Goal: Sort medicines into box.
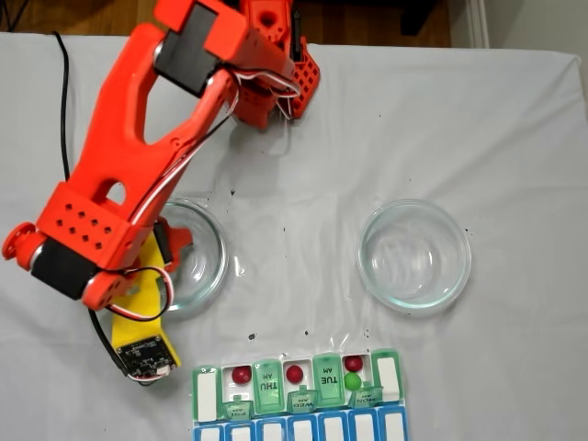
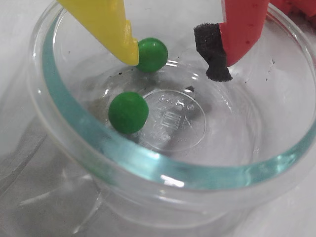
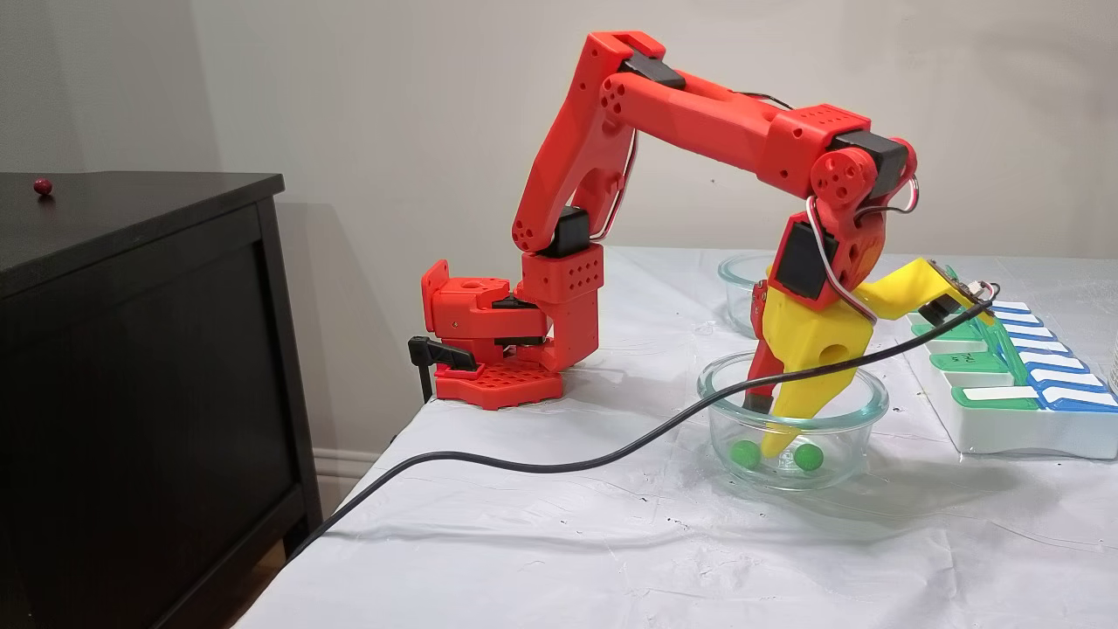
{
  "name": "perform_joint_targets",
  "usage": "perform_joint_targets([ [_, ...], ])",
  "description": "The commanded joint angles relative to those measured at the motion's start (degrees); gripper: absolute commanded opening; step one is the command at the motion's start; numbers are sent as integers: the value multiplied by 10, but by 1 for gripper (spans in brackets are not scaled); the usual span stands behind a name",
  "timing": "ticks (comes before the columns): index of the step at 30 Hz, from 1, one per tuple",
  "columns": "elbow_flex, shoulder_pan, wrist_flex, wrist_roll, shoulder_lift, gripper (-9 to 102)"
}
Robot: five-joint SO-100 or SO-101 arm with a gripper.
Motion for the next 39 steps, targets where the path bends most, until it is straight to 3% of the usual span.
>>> perform_joint_targets([
  [1,-46,6,13,-12,19,25],
  [8,-33,7,-6,-30,26,20],
  [23,-31,23,-15,-82,9,24],
  [31,-28,25,-27,-104,9,15],
  [39,-58,38,-11,-119,8,18],
])
